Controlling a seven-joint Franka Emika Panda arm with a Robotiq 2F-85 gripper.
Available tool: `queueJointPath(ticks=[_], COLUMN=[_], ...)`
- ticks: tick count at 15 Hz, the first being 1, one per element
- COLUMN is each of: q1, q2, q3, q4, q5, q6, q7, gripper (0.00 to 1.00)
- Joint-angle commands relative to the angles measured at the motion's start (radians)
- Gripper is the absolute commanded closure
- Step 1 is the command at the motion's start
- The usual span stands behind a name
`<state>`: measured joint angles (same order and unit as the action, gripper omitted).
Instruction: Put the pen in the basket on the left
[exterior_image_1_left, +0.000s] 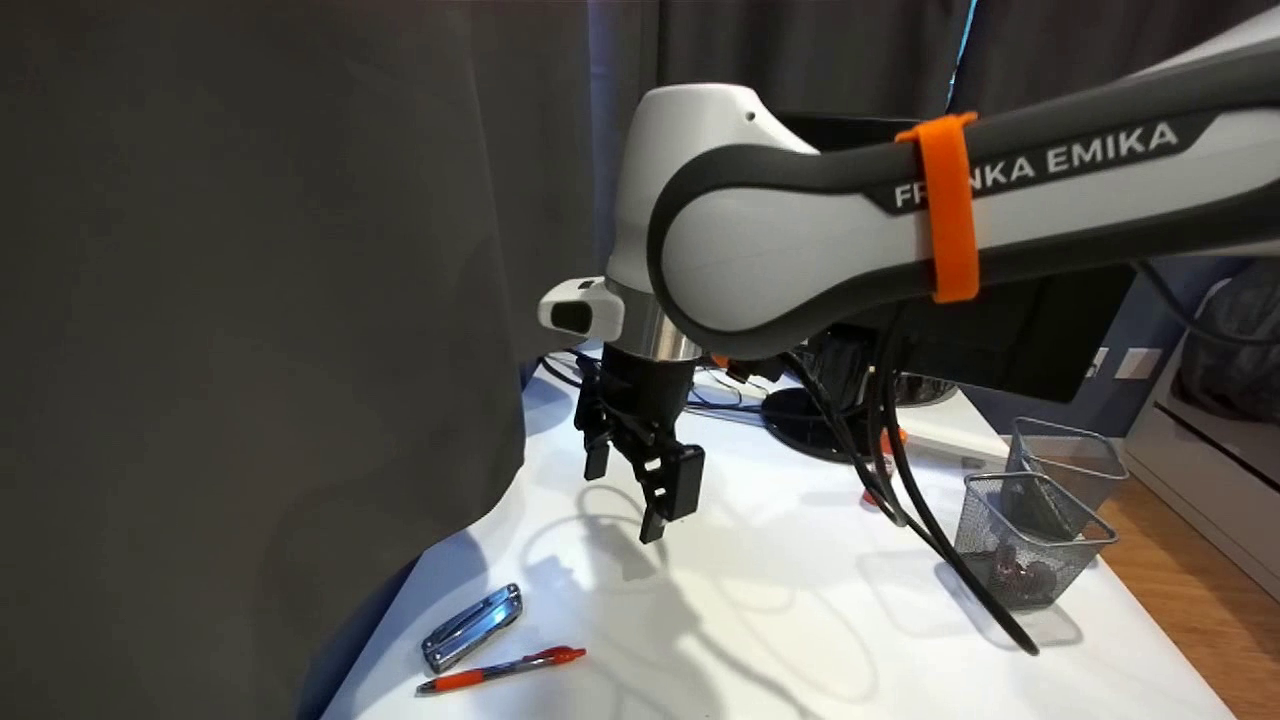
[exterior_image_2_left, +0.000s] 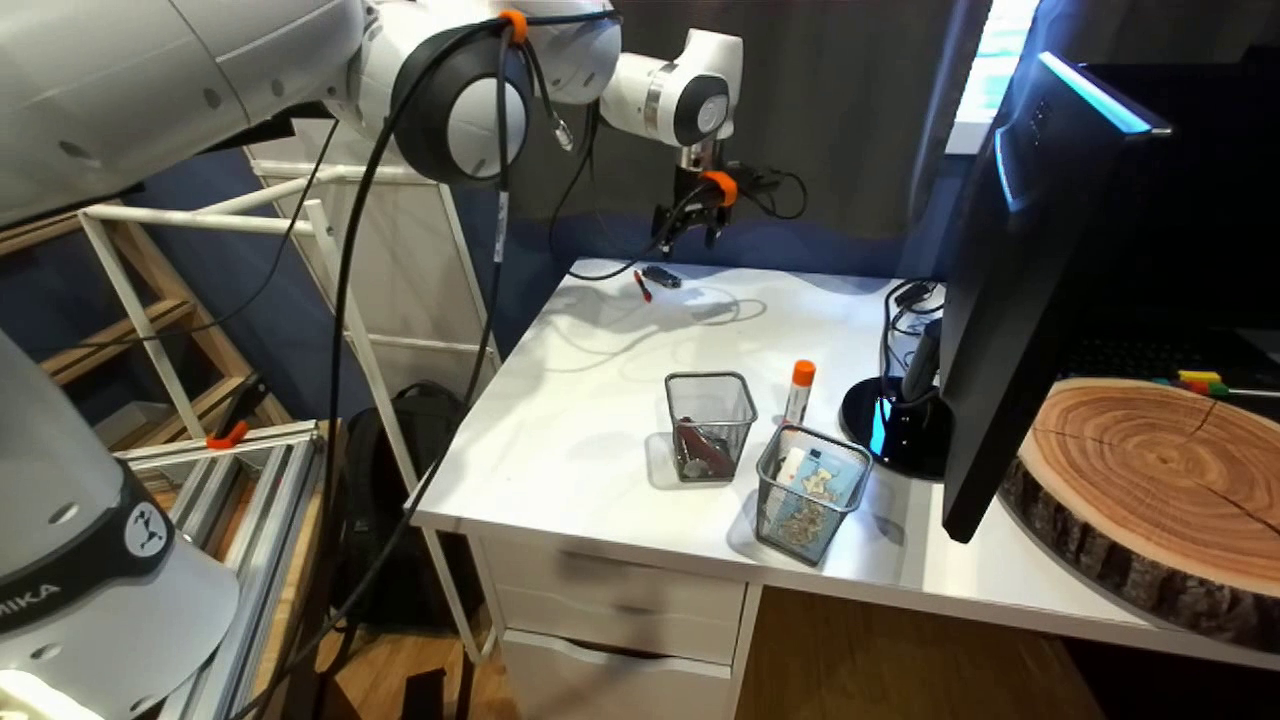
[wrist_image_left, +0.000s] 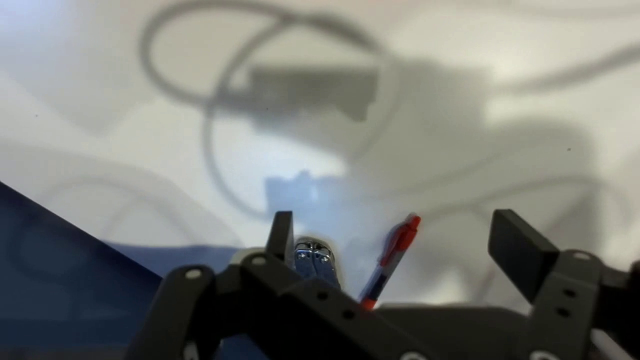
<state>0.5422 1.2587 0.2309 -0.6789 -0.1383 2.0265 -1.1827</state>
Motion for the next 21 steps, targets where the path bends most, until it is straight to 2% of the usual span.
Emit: queueJointPath(ticks=[1, 6, 9, 11, 12, 15, 16, 18, 21], q1=[0.028, 0.026, 0.018, 0.013, 0.038, 0.036, 0.04, 0.044, 0.029], q2=[0.113, 0.176, 0.196, 0.211, 0.208, 0.222, 0.235, 0.268, 0.226], q3=[-0.025, 0.054, 0.132, 0.16, 0.102, 0.118, 0.095, 0.092, 0.08], q4=[0.134, 0.205, 0.232, 0.246, 0.263, 0.279, 0.287, 0.311, 0.186], q5=[-0.031, 0.037, 0.124, 0.185, 0.157, 0.183, 0.176, 0.183, 0.19], q6=[0.076, 0.134, 0.08, 0.033, 0.034, 0.015, 0.036, 0.086, 0.243], q7=[-0.094, -0.344, -0.477, -0.512, -0.452, -0.481, -0.426, -0.423, -0.418], gripper=[0.0, 0.0, 0.0, 0.0, 0.0, 0.0, 0.0, 0.0, 0.0])
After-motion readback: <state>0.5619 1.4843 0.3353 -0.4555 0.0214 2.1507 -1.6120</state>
